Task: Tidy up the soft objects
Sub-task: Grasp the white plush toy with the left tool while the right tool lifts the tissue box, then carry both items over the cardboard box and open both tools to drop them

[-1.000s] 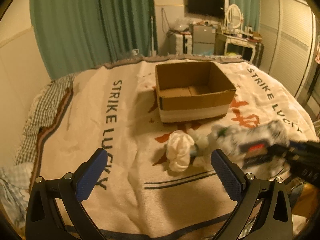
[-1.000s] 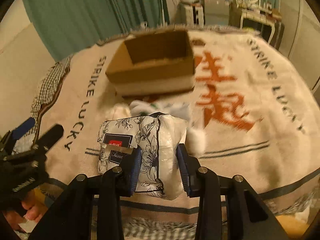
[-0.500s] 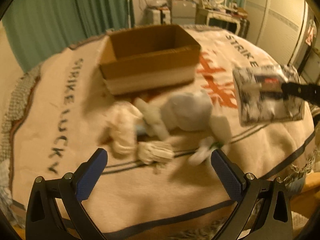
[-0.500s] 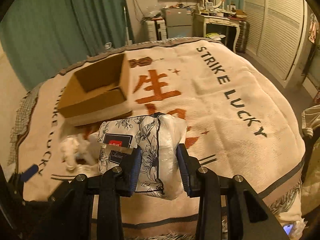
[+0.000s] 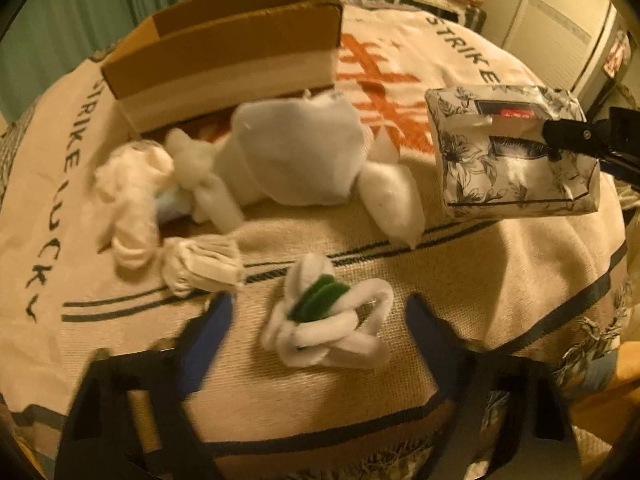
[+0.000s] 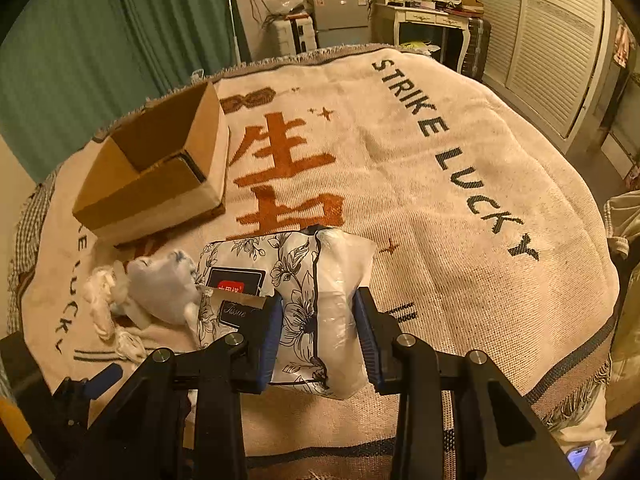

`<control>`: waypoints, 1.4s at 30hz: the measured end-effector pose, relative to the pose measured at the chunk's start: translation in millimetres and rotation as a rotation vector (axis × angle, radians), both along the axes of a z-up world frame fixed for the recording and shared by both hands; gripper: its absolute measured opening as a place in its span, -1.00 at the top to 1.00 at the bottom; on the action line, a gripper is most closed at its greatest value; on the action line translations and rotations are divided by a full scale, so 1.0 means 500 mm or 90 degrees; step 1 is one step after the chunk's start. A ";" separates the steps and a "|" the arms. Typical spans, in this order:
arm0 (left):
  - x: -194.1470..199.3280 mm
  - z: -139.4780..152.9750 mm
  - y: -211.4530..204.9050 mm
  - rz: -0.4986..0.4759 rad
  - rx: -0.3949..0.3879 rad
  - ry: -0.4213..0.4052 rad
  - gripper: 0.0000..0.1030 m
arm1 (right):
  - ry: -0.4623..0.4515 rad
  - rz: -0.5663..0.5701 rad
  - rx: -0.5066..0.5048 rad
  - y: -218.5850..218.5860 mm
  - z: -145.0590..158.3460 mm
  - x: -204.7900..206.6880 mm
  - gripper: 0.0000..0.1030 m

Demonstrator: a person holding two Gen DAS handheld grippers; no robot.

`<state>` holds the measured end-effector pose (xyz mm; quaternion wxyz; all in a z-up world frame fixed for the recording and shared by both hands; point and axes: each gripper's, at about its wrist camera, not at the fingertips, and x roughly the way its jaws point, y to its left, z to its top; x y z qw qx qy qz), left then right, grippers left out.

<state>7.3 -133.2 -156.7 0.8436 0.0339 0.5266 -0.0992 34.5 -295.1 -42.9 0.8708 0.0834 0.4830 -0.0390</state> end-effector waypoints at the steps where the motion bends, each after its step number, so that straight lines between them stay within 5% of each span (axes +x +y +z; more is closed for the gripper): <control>1: 0.003 -0.007 -0.001 -0.002 0.005 0.006 -0.20 | 0.003 0.000 -0.001 -0.002 -0.004 0.000 0.32; 2: 0.005 -0.015 -0.005 -0.005 0.011 0.016 -0.06 | 0.005 -0.002 0.001 -0.006 -0.006 0.000 0.32; 8: 0.002 -0.010 0.000 -0.007 0.008 0.021 0.13 | -0.002 -0.011 0.018 -0.020 0.005 -0.004 0.31; 23: -0.045 0.159 0.069 0.040 -0.072 -0.075 0.16 | -0.102 0.029 0.028 0.041 0.139 -0.051 0.31; 33: -0.063 0.300 0.132 0.029 -0.057 -0.191 0.16 | -0.170 0.090 0.023 0.100 0.281 -0.077 0.31; 42: 0.000 0.413 0.182 0.026 -0.048 -0.246 0.16 | -0.219 0.172 -0.002 0.157 0.451 -0.012 0.31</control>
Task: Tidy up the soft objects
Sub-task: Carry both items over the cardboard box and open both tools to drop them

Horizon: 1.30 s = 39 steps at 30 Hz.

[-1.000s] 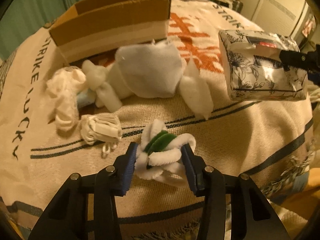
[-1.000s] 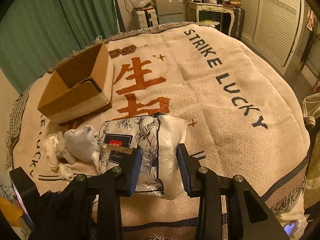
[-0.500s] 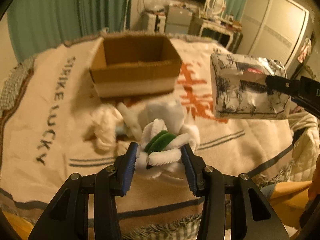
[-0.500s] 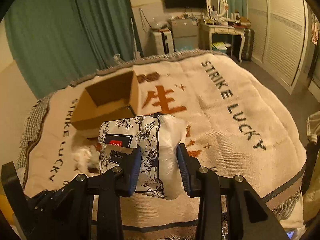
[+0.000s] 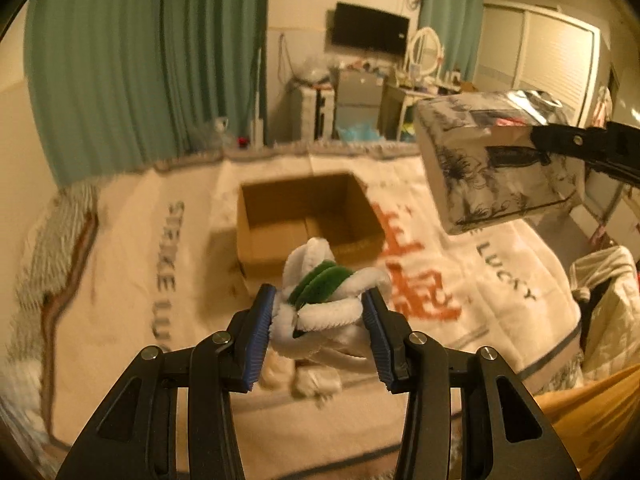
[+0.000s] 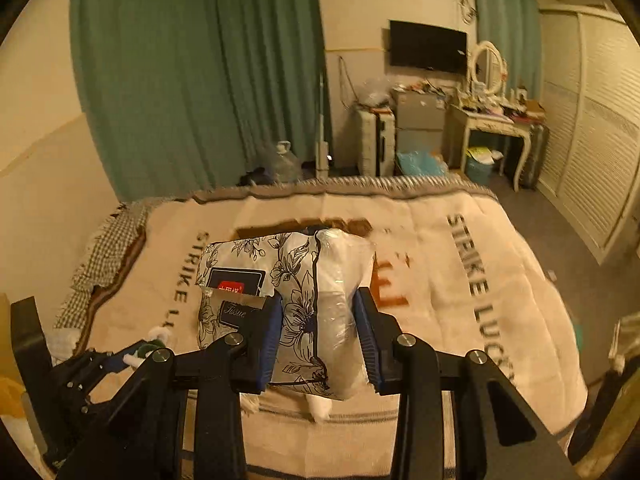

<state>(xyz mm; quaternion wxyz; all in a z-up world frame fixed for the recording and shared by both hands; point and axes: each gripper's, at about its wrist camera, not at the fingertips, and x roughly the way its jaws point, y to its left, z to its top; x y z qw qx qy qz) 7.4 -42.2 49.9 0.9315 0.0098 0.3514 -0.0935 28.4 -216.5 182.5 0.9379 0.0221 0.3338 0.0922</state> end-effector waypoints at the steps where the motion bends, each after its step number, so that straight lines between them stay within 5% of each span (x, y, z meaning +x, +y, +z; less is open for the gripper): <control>1: 0.012 0.019 0.003 -0.006 0.007 -0.013 0.16 | -0.003 0.008 0.000 0.005 0.017 0.015 0.31; 7: 0.097 0.089 0.028 -0.016 0.022 -0.048 0.16 | -0.031 0.034 -0.014 0.034 0.084 0.107 0.32; 14: 0.258 0.078 0.051 -0.007 0.036 -0.041 0.16 | -0.021 0.068 -0.061 0.096 0.065 0.272 0.31; 21: 0.396 -0.035 0.046 -0.034 0.056 0.026 0.16 | 0.073 0.099 -0.055 0.113 -0.096 0.440 0.31; 32: 0.484 -0.186 0.035 -0.047 0.060 0.057 0.10 | 0.123 0.102 -0.052 0.106 -0.309 0.528 0.28; 35: 0.489 -0.199 0.046 -0.060 0.052 0.060 -0.08 | 0.111 0.103 -0.052 0.112 -0.325 0.531 0.19; 39: 0.489 -0.195 0.067 -0.044 0.032 0.048 -0.48 | 0.075 0.094 -0.063 0.118 -0.314 0.508 -0.48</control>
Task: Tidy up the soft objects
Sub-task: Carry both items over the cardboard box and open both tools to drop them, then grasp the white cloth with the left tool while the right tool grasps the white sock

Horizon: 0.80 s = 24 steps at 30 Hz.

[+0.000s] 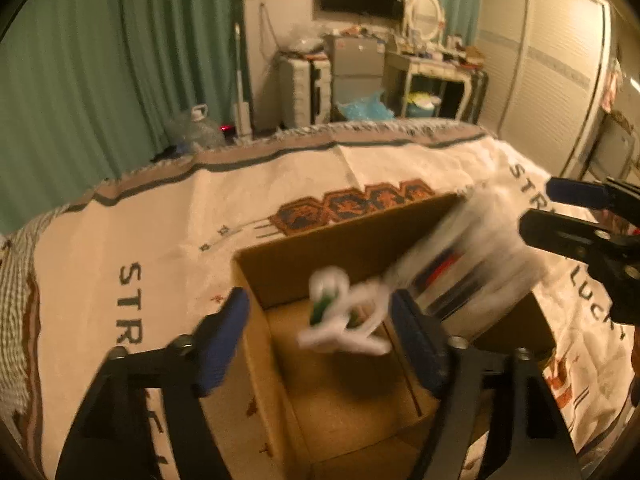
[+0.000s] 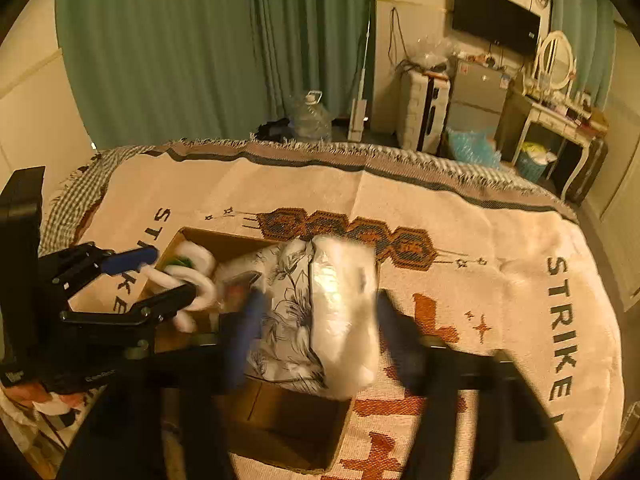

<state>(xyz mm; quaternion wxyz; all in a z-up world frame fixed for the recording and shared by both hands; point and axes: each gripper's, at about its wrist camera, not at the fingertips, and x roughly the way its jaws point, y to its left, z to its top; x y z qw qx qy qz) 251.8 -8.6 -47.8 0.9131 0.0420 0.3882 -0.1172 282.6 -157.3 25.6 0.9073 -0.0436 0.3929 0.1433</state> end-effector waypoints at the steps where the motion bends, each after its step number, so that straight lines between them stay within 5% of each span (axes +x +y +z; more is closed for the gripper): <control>1: -0.004 0.003 0.004 0.004 -0.006 -0.007 -0.49 | -0.014 -0.001 0.001 0.000 0.011 -0.012 -0.48; 13: -0.214 0.061 0.014 0.044 -0.007 -0.058 -0.49 | -0.074 -0.013 0.019 -0.035 0.070 -0.252 -0.59; 18: -0.285 0.018 0.016 0.044 0.037 -0.027 -0.49 | -0.059 0.029 0.007 -0.021 0.015 -0.356 -0.59; 24: -0.312 -0.062 0.048 0.082 0.034 0.005 -0.49 | -0.004 0.082 -0.011 -0.003 -0.093 -0.374 -0.58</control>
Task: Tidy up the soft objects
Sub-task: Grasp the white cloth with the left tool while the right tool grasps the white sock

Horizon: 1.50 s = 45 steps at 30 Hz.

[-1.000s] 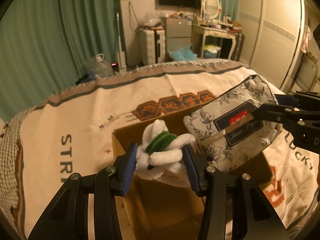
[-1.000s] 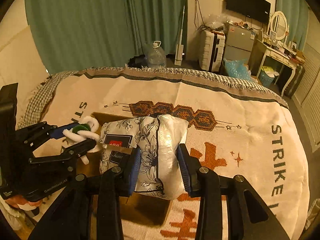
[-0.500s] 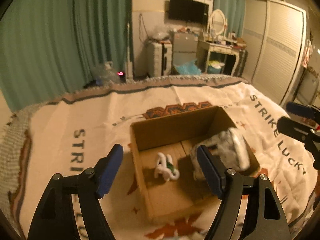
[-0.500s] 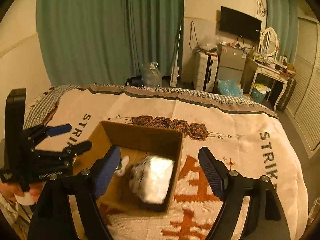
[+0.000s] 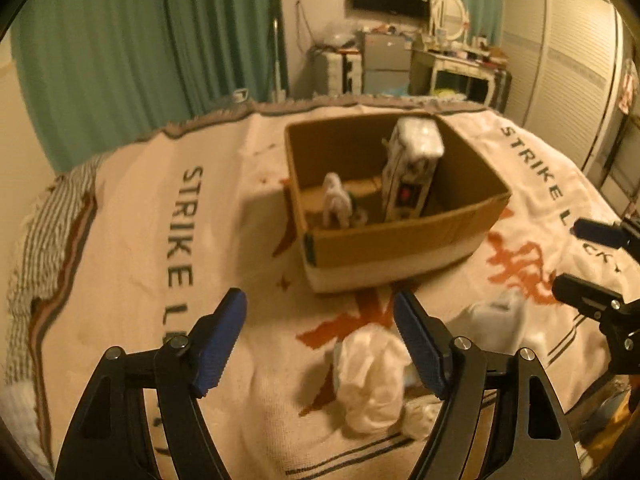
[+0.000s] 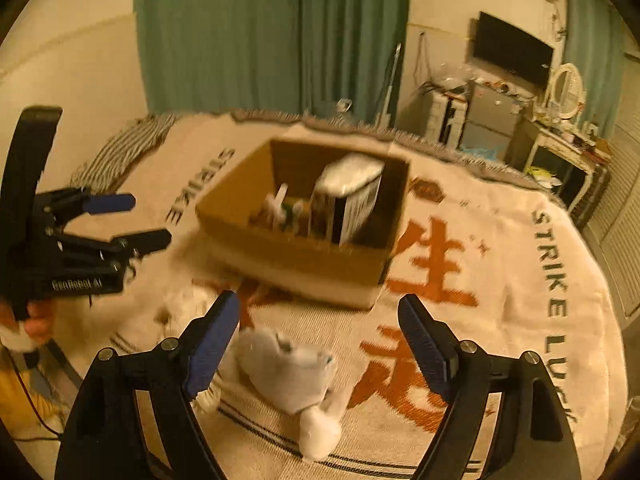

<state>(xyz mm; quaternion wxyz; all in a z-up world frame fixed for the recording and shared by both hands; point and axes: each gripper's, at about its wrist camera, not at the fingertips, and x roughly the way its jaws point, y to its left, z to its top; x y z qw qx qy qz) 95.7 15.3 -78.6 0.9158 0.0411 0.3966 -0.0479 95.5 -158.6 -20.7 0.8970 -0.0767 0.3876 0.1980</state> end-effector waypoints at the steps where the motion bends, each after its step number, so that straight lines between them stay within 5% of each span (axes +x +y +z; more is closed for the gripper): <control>1: -0.005 -0.014 0.003 0.003 0.000 -0.003 -0.49 | 0.012 0.002 0.007 -0.003 -0.014 0.003 -0.58; 6: -0.006 -0.089 -0.010 -0.010 0.020 0.058 -0.49 | 0.065 0.023 0.007 -0.015 -0.081 0.018 -0.58; 12: -0.020 -0.109 -0.041 -0.056 0.015 0.075 -0.49 | 0.119 0.049 0.001 -0.017 -0.141 0.018 -0.58; 21: -0.037 -0.117 -0.066 -0.112 0.030 0.078 -0.49 | 0.138 0.083 -0.006 0.022 -0.157 0.025 -0.32; 31: -0.008 -0.166 -0.059 -0.116 0.014 0.142 -0.43 | 0.151 0.065 -0.043 0.040 -0.179 0.066 -0.33; 34: -0.002 -0.177 -0.050 -0.118 0.005 0.165 -0.11 | 0.161 0.060 -0.045 0.041 -0.186 0.075 -0.33; 45: 0.003 -0.158 -0.032 -0.139 -0.009 0.152 0.45 | 0.150 0.071 -0.033 0.028 -0.168 0.075 0.11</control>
